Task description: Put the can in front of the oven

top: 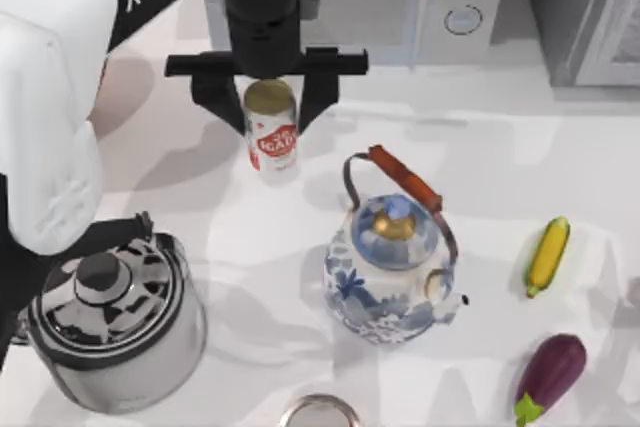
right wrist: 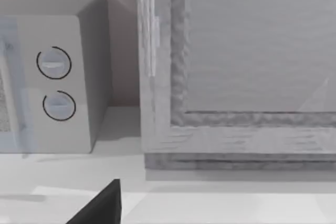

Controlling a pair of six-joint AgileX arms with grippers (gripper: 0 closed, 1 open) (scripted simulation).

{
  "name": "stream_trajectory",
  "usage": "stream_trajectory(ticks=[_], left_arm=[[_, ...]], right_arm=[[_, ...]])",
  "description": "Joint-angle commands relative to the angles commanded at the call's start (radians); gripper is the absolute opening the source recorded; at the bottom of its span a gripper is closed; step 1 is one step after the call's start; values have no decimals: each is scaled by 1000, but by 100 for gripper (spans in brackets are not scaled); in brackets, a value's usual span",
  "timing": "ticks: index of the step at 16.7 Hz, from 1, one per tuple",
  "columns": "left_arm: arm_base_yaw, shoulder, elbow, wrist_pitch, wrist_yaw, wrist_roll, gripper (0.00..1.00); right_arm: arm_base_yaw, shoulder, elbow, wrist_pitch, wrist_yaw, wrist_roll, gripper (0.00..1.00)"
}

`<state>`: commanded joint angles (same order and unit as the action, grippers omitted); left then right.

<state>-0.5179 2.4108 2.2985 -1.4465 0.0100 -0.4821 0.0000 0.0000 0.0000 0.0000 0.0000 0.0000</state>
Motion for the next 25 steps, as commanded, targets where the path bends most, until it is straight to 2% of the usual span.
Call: stream_trajectory(ticks=[6,10,20,25], left_arm=[[-62,-62,100,34,47,38,0],[-86,-89,130,63,51,59,0],[-1,-7,-43,33,-5,-2,0],[1,-5,-49,32,-6,-3,0]], right_arm=[[0,0,0,0,0,0,100],[0,0,0,0,0,0,100],[0,0,0,0,0,0,100],[0,0,0,0,0,0,100]])
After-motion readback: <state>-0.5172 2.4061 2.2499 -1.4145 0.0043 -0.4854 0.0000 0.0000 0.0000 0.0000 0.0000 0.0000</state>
